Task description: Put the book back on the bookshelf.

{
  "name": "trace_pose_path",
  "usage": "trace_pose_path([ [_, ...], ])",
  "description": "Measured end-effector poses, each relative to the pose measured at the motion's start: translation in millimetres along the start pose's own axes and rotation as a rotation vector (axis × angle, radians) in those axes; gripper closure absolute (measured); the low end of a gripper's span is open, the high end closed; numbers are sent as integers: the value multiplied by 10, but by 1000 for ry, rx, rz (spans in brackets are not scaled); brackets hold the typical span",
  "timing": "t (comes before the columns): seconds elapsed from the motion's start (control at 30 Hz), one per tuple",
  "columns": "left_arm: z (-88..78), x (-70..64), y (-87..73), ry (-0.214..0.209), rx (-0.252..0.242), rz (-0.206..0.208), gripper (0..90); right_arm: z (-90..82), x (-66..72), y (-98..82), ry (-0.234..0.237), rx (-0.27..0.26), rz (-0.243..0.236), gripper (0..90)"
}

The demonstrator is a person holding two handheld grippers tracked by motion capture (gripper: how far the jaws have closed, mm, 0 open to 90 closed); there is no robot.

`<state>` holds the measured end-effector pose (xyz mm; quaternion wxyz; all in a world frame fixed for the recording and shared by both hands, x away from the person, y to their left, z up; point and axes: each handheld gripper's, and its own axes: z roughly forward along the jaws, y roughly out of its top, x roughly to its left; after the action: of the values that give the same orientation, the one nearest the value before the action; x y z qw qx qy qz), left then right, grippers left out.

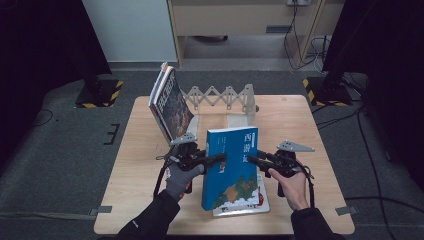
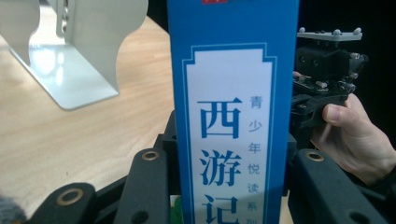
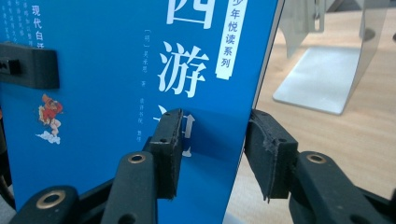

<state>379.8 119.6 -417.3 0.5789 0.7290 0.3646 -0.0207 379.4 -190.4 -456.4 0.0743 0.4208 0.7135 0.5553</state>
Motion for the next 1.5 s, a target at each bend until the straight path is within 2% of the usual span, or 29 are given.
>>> trace_pose_path([
  [0.1,-5,-8,-7,3,-17,28,611,6,0,45,-4,-12,-17,578],
  [0.4,-47,-3,-48,3,-2,44,606,14,29,25,2,-18,-42,598],
  [0.63,-24,19,-44,22,5,45,598,10,41,12,8,-24,-55,622],
  [0.83,7,-9,-38,37,-4,68,597,1,75,12,24,-32,-73,632],
  [1.17,19,-11,-27,31,-8,72,604,-9,67,4,32,-42,-68,640],
  [1.33,5,-19,11,24,-42,86,608,-15,70,50,34,-71,-65,656],
  [1.5,13,-68,71,22,-78,138,607,-67,72,149,24,-123,-89,674],
])
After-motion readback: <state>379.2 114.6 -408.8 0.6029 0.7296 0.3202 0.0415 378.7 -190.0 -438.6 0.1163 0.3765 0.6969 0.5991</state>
